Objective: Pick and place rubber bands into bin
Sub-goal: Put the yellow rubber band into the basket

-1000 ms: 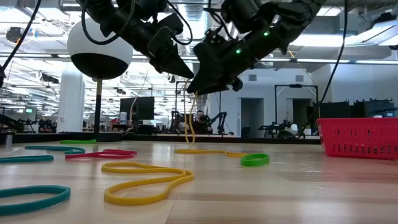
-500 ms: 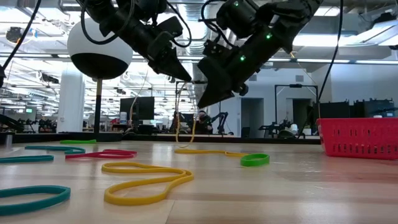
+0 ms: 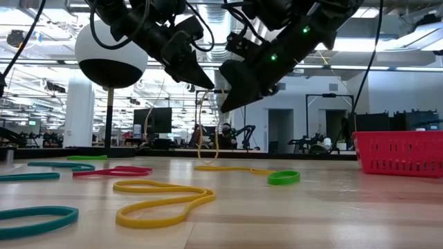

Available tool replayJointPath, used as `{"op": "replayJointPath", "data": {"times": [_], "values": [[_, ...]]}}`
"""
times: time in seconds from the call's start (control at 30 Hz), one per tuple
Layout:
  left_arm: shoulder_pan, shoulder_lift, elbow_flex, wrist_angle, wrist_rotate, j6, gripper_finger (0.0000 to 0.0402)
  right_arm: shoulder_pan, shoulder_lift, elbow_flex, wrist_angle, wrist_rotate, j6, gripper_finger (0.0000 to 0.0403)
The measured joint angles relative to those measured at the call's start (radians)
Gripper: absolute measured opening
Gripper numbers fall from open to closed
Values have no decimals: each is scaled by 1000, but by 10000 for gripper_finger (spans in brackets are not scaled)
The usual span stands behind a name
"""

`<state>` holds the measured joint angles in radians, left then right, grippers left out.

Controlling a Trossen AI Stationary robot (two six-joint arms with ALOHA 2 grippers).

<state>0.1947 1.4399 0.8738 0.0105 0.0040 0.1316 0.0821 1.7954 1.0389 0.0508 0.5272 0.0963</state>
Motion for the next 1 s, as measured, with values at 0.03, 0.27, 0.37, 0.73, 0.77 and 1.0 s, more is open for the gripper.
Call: {"op": "replayJointPath", "data": {"times": [0.03,0.27,0.37,0.73,0.77,1.0], "values": [[0,0,0,0,0,0,2,5,0,0,-5,23,0,1],[0,0,0,-1,0,0,33,42,-41,2,-93,197,10,1],[0,0,0,-1,0,-10,50,63,-99,2,-200,265,78,0],[0,0,0,-63,-62,-48,67,212,-384,2,-824,338,638,0],[0,0,1,-70,-62,-48,67,233,-397,2,-881,316,703,0],[0,0,0,-95,-63,-46,67,412,-395,1,-1318,167,1279,0]]}}
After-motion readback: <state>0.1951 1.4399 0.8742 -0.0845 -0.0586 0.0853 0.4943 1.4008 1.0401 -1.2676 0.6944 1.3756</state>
